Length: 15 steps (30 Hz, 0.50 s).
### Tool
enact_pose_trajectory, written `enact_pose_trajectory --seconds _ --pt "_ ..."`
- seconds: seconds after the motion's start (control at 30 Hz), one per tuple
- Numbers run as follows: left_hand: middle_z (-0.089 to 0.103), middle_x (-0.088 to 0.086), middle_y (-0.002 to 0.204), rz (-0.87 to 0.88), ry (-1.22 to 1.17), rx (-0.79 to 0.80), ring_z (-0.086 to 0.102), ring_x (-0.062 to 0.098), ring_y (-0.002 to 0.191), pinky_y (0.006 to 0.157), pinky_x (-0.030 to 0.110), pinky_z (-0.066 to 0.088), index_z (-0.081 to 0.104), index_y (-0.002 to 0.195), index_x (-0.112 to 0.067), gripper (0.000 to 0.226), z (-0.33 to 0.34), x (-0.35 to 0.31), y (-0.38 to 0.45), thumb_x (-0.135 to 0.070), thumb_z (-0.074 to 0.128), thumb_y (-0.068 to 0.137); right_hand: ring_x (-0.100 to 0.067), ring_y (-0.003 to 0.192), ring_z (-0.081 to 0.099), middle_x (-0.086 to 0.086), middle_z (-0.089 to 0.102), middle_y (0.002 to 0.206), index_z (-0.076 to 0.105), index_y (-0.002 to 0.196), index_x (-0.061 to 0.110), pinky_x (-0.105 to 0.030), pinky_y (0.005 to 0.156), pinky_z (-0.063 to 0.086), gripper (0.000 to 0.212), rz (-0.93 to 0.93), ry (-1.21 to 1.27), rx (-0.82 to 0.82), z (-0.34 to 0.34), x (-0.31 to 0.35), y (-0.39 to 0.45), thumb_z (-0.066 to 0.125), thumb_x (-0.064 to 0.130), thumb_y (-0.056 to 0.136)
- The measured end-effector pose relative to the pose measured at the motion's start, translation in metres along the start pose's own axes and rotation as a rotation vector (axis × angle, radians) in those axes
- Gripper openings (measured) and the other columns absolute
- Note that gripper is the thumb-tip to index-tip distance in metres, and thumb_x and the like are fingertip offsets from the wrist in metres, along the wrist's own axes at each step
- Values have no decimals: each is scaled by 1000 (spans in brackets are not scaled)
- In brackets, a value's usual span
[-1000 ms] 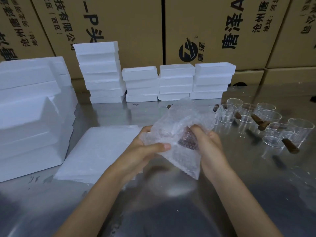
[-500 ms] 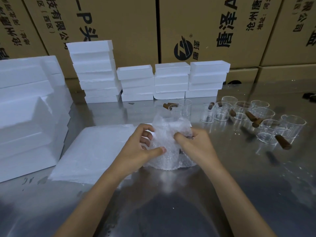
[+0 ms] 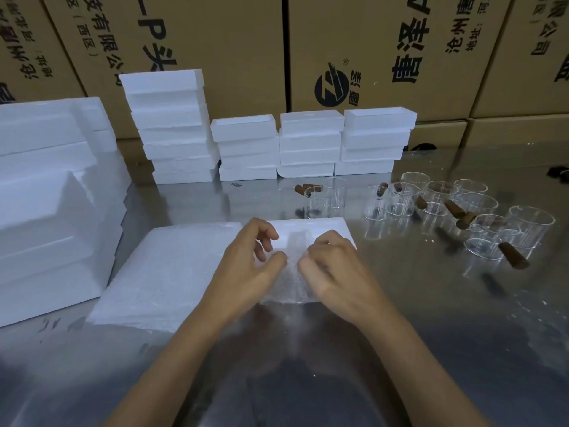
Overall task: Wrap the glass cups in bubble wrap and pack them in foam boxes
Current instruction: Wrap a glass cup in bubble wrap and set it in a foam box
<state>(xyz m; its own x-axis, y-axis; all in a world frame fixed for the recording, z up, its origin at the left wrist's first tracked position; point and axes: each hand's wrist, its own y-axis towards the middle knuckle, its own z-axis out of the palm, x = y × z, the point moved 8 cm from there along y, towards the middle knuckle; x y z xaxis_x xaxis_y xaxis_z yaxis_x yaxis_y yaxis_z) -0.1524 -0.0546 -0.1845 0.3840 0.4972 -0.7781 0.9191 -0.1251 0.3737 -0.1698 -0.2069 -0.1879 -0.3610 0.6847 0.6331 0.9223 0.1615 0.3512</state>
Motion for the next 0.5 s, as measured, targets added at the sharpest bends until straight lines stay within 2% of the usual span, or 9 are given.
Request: enact_pose_trajectory --seconds 0.07,0.13,0.2,0.27,0.3,0.37,0.4,0.47,0.5 --pt "56 -23 102 79 5 29 54 1 100 78 16 45 55 95 -36 17 1 -9 0 -34 52 79 -17 93 49 9 47 75 40 51 27 -41 80 46 37 -31 -128 14 5 -2 -1 30 50 78" --pt "54 -26 109 186 67 113 52 2 110 88 12 40 60 97 -33 19 9 -18 -3 -39 48 83 -18 94 48 9 48 75 40 52 28 -40 84 45 36 -30 -152 26 6 -4 1 27 51 77" --pt "56 -21 105 241 144 176 51 5 107 91 12 37 65 98 -22 33 16 -20 -6 -41 43 83 -16 88 48 12 48 65 38 47 28 -39 81 45 38 -23 -61 8 4 -2 2 29 52 75" --pt "56 -17 99 273 249 178 49 6 101 91 21 38 69 89 -15 39 16 -18 -5 -40 40 83 -11 77 47 16 50 54 37 43 31 -33 75 40 34 -75 60 -134 -9 7 2 35 46 74" --pt "54 -16 98 294 310 171 47 6 100 90 24 38 70 84 -15 40 16 -18 -5 -39 38 84 -9 77 51 17 53 55 46 46 33 -32 76 41 29 -95 134 -224 -16 10 2 38 42 73" --pt "48 -16 102 312 409 175 41 4 100 88 25 35 69 75 -21 40 19 -18 -8 -40 36 86 -12 93 57 14 66 74 67 60 20 -27 84 43 31 -81 302 -344 -26 7 2 43 35 73" --pt "45 -17 103 311 432 186 39 4 101 86 23 34 65 69 -24 39 21 -18 -9 -41 34 87 -11 102 56 12 69 85 71 64 16 -21 87 42 33 -61 357 -344 -27 4 4 45 32 75" --pt "39 -18 104 301 444 207 37 3 105 84 19 31 63 66 -25 41 23 -18 -12 -42 32 88 -3 117 47 15 70 107 77 64 19 -10 89 36 33 -21 324 -245 -19 0 6 47 27 77" --pt "38 -19 103 295 448 206 38 2 106 82 17 32 66 68 -24 43 23 -18 -12 -43 33 88 -1 122 43 17 67 117 77 63 21 -10 94 33 35 -15 225 -177 -12 -2 7 46 27 78"
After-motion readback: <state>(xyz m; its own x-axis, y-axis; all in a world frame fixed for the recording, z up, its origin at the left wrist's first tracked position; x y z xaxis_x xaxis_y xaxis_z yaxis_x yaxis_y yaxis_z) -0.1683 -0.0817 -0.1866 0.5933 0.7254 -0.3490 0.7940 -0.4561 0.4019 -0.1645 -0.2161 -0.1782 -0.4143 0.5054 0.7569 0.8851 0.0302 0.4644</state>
